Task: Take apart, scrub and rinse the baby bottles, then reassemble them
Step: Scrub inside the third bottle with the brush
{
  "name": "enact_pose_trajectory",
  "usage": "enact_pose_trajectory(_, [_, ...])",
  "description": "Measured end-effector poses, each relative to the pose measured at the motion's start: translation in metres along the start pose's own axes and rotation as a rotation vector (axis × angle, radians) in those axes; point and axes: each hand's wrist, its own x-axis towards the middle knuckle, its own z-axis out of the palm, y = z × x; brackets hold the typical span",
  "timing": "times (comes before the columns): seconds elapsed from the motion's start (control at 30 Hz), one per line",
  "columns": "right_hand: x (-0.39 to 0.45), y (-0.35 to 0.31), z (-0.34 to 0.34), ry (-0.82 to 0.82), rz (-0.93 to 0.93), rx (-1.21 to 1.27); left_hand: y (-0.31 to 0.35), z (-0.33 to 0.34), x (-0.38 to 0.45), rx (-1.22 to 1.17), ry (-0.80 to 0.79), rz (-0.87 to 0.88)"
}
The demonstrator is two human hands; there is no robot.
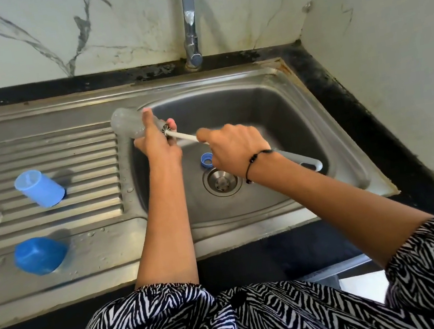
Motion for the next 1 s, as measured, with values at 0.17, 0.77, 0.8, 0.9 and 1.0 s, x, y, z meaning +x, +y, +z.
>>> enact_pose_trajectory(0.17, [0.013,-0.006,-0.005,0.001,0.031,0.077,0.001,-0.002,-0.001,-0.006,-0.001,-0.018])
enact_pose_trajectory(0.77, [-0.004,-0.005,0.000,-0.132,0.156,0.844,0.008,-0.005,-0.001,-0.343,-0.247,-0.294])
enact_pose_trajectory(0.8, [-0.008,-0.004,0.003,-0.091,0.116,0.740,0.008,-0.005,0.000,-0.292,-0.235,-0.271])
enact_pose_trajectory(0.9, [-0.020,0.006,0.005,-0.056,0.066,0.444,0.002,-0.003,0.001,-0.188,-0.187,-0.223])
enact_pose_trajectory(1.0, [-0.031,0.014,0.001,-0.049,-0.012,0.108,-0.002,-0.001,-0.001,-0.145,-0.126,-0.179])
